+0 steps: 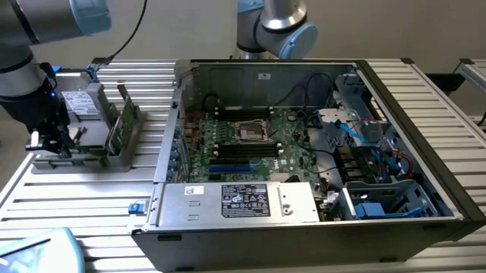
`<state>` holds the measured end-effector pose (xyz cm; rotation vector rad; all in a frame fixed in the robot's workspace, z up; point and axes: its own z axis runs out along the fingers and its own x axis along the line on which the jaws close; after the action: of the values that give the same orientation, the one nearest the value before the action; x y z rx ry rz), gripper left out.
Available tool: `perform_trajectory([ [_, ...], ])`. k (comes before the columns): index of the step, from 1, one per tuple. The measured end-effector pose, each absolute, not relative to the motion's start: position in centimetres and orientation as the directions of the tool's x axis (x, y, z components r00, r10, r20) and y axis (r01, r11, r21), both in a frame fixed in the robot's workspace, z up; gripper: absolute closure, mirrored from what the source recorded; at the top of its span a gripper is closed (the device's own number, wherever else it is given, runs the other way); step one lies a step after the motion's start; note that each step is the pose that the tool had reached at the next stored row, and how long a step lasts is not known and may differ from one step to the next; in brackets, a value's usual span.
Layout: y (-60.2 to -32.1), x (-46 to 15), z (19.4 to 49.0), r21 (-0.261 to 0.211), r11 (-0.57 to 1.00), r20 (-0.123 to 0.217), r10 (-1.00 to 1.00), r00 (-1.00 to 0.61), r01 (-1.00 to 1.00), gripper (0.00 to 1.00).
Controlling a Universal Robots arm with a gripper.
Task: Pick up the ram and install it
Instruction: 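Pick up the ram and move it above insertion slot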
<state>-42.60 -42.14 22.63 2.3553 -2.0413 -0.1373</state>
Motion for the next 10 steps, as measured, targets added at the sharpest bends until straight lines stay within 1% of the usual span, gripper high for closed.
perform_trajectory([
  [10, -42.2, -42.6, 20.8, 0.076, -0.208, -0.052, -0.977, 0.205, -0.975, 0.63],
])
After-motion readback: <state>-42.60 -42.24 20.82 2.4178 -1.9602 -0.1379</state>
